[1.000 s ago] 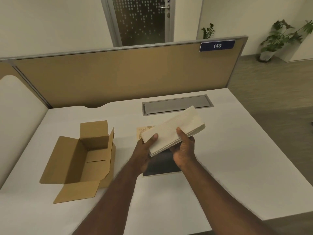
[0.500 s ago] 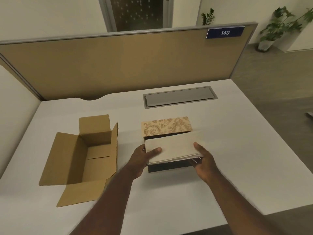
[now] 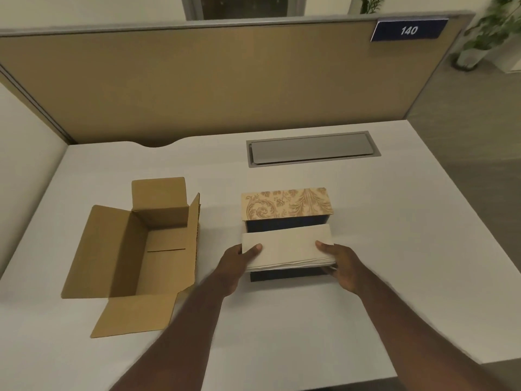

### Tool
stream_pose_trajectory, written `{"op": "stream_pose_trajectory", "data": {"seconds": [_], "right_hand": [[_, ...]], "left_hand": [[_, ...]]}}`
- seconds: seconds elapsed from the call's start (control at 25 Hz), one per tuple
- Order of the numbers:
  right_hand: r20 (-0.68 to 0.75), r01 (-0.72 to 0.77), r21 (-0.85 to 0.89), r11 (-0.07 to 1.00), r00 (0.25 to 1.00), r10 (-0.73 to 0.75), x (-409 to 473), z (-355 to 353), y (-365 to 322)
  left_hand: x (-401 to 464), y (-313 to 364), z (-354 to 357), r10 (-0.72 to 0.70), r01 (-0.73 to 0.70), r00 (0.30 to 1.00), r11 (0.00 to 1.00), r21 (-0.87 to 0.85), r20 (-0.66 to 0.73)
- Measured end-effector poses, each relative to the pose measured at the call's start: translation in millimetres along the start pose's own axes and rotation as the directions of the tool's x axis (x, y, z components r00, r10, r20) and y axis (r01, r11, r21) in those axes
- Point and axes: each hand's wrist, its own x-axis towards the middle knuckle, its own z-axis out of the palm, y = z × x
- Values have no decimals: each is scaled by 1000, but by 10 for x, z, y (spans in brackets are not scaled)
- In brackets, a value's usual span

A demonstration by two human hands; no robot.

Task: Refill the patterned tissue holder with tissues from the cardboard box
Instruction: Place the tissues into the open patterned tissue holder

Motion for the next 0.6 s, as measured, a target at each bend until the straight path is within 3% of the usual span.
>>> {"op": "stream_pose_trajectory", "data": {"seconds": [0.28,0.6], "right_hand": [[35,29,-196,980,999,-22,306,-55,-23],[-30,65,-409,910,996,-85,507,-71,21]], "left_hand": [[170,-120,207,37,-29,994,997,73,-103],[381,-126,336,40,32,963,965,261,-266]]}}
